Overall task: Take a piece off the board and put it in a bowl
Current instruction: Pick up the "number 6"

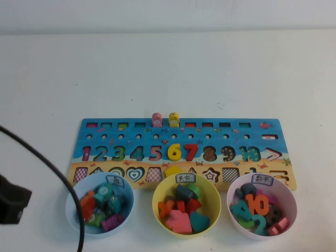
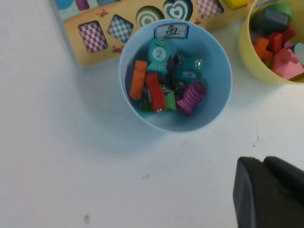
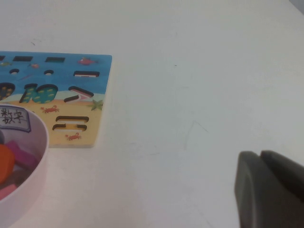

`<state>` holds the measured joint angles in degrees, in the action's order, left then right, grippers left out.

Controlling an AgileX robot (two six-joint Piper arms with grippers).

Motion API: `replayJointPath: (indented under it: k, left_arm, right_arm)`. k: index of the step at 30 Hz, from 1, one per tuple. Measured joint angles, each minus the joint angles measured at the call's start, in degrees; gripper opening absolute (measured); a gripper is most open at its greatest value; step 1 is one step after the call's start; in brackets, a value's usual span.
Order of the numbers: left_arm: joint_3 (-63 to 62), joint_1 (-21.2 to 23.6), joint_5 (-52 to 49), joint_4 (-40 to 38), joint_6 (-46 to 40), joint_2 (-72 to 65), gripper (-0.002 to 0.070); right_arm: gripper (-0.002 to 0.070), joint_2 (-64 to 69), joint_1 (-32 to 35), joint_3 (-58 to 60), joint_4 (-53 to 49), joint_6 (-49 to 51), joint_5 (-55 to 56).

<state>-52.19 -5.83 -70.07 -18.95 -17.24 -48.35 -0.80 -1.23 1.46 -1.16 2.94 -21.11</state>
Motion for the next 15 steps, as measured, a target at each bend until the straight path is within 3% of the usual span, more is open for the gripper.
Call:
replayJointPath:
  k: [8, 15]
  left_arm:
    - [-11.02, -12.15, -0.9, 8.79, 3.23, -13.6, -0.0005]
    - [-18.77, -19.18, -0.99, 12.79, 7.01, -24.89, -0.0005]
  right_arm:
    - [-0.0017, 0.0, 0.0, 0.0, 0.0, 0.0, 0.0]
    - [-0.0017, 0.0, 0.0, 0.0, 0.0, 0.0, 0.0]
